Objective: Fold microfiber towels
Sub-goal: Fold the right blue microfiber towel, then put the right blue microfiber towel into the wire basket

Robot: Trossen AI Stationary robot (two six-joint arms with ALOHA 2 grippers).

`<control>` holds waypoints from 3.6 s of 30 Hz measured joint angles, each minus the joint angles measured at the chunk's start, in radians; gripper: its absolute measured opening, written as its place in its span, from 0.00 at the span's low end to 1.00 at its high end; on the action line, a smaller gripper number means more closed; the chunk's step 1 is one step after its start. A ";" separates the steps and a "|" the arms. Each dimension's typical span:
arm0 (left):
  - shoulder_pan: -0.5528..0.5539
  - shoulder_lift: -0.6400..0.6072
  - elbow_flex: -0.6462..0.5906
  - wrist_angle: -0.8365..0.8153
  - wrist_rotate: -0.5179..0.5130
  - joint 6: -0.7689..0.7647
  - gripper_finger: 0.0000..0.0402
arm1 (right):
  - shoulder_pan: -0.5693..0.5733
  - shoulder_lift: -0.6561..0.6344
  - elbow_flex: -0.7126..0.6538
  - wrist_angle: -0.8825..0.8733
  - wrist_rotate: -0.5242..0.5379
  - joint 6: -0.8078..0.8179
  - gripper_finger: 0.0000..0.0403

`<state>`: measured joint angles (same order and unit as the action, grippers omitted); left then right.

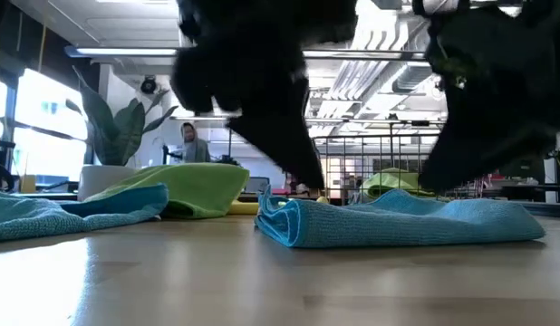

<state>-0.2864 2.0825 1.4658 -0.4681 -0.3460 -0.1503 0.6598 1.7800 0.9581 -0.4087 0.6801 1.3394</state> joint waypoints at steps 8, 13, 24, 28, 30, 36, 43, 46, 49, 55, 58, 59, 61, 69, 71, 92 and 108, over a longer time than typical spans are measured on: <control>0.031 0.002 -0.108 0.030 0.020 -0.171 0.27 | 0.007 0.071 0.000 -0.027 -0.030 0.043 0.35; -0.019 0.000 -0.111 0.083 0.147 -0.291 0.27 | -0.033 0.075 0.000 -0.072 0.048 -0.081 0.35; -0.057 -0.011 -0.112 0.107 0.081 -0.239 0.27 | -0.093 0.017 0.000 -0.070 0.077 -0.310 0.35; -0.049 -0.057 -0.111 0.086 0.076 -0.187 0.27 | -0.076 -0.054 0.000 -0.068 0.059 -0.381 0.35; -0.040 -0.091 -0.112 0.050 0.093 -0.137 0.27 | -0.070 -0.087 0.000 -0.074 0.019 -0.425 0.35; 0.032 -0.195 -0.112 -0.041 0.173 -0.082 0.27 | -0.042 -0.154 0.000 -0.137 -0.017 -0.452 0.35; 0.144 -0.231 -0.290 0.203 0.413 -0.132 0.27 | -0.009 -0.184 0.000 -0.210 0.041 -0.446 0.35; 0.192 -0.231 -0.377 0.379 0.497 -0.205 0.27 | -0.011 -0.184 0.000 -0.211 0.050 -0.450 0.35; 0.234 -0.231 -0.435 0.471 0.530 -0.268 0.27 | -0.023 -0.184 0.000 -0.210 0.050 -0.458 0.35; 0.293 -0.231 -0.460 0.495 0.547 -0.311 0.31 | -0.046 -0.184 0.000 -0.212 0.051 -0.483 0.35; 0.307 -0.231 -0.460 0.495 0.547 -0.310 0.35 | -0.052 -0.184 0.000 -0.216 0.041 -0.505 0.35; 0.310 -0.231 -0.460 0.494 0.547 -0.312 0.36 | -0.052 -0.184 0.000 -0.216 0.039 -0.516 0.35; 0.316 -0.231 -0.460 0.494 0.548 -0.319 0.39 | -0.052 -0.184 0.000 -0.215 0.014 -0.538 0.35; 0.319 -0.231 -0.460 0.492 0.547 -0.372 0.46 | -0.052 -0.184 0.000 -0.211 -0.139 -0.532 0.35; 0.319 -0.231 -0.460 0.495 0.547 -0.378 0.46 | -0.052 -0.184 0.000 -0.211 -0.174 -0.532 0.35; 0.260 -0.225 -0.459 0.463 0.376 -0.681 0.60 | -0.051 -0.183 0.000 -0.208 -0.247 -0.529 0.35; 0.225 -0.124 -0.456 0.597 0.419 -0.842 0.69 | -0.051 -0.183 0.000 -0.206 -0.248 -0.529 0.35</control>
<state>-0.0618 1.9585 1.0100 0.1288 0.0725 -0.9924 0.6085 1.5968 0.9581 -0.6152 0.4325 0.8101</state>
